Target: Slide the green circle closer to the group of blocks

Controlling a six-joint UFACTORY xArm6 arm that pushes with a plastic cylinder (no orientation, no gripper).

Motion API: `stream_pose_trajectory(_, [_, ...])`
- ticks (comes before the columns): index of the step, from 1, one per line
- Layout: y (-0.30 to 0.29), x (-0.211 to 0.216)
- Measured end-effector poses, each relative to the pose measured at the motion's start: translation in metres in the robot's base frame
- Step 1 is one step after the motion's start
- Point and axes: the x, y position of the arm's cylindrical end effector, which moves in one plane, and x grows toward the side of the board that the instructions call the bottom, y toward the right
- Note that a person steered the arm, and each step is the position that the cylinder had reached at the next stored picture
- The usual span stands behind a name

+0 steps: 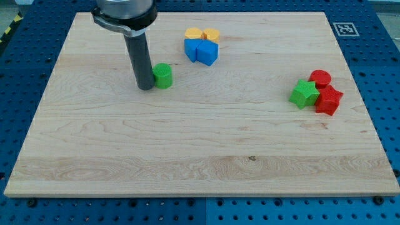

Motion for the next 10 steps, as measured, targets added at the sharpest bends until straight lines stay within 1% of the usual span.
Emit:
stream_pose_trajectory(1, [0.0,-0.017])
stream_pose_trajectory(2, [0.005,-0.021])
stream_pose_trajectory(4, [0.053,-0.022])
stream_pose_trajectory(5, [0.069,-0.022])
stream_pose_trajectory(6, [0.053,-0.033])
stream_pose_trajectory(7, [0.074,-0.037])
stream_pose_trajectory(8, [0.11,-0.037])
stream_pose_trajectory(9, [0.118,-0.037])
stream_pose_trajectory(10, [0.113,-0.025])
